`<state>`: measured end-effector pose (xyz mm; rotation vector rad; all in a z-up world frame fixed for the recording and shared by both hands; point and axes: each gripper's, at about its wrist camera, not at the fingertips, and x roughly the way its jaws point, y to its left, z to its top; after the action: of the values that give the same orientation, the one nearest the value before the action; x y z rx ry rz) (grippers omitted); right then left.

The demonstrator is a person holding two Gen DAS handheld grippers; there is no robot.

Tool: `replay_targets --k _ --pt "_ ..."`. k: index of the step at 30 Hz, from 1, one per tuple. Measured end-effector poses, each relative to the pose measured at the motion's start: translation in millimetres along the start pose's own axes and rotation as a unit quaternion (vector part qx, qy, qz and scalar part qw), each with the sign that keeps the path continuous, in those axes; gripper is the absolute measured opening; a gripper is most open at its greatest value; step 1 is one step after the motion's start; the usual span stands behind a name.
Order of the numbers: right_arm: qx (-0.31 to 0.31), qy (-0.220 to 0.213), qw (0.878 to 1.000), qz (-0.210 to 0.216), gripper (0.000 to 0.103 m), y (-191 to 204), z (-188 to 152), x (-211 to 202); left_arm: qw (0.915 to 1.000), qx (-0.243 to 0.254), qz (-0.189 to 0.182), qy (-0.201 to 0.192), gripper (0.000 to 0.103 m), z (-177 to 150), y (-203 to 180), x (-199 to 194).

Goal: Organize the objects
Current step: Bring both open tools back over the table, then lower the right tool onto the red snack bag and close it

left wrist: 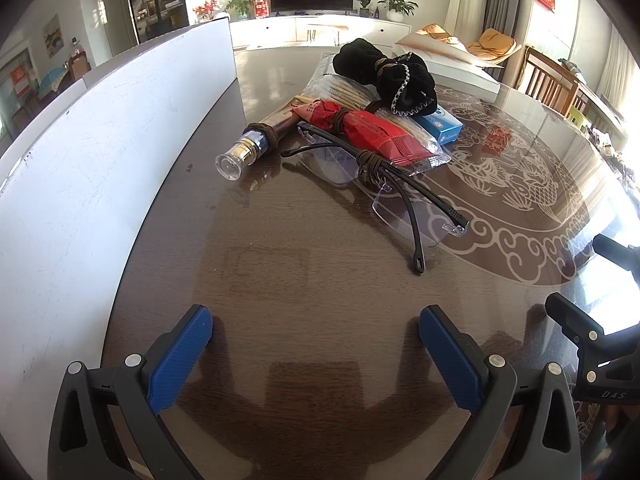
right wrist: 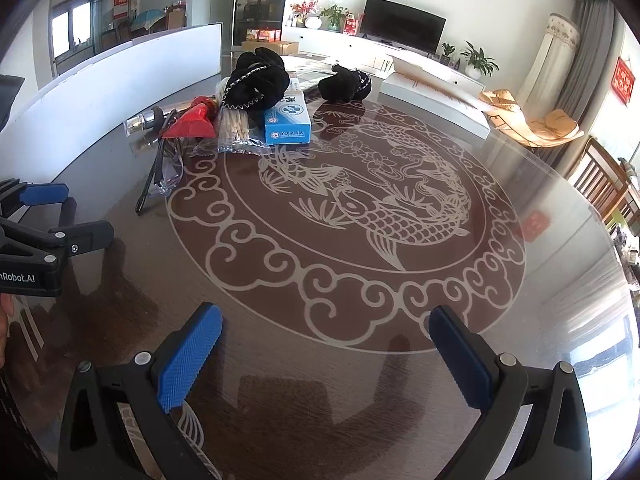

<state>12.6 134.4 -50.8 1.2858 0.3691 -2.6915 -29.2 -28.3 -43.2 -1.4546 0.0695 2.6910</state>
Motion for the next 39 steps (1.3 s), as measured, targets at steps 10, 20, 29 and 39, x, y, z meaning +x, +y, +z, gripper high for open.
replay_targets --k 10,20,29,39 --pt "0.005 0.003 1.000 0.007 0.103 -1 0 1 1.0000 -0.001 0.001 0.002 0.103 0 1 0" --pt "0.059 0.042 0.996 0.053 0.103 -22 18 24 0.9980 -0.052 -0.033 -0.017 0.103 -1 20 -16" --pt "0.025 0.018 0.997 0.066 0.103 24 90 58 0.9959 -0.060 -0.030 -0.060 0.103 1 25 -33" --pt "-0.070 -0.005 0.989 0.134 0.092 59 85 32 0.9908 -0.090 -0.046 -0.091 0.103 2 37 -44"
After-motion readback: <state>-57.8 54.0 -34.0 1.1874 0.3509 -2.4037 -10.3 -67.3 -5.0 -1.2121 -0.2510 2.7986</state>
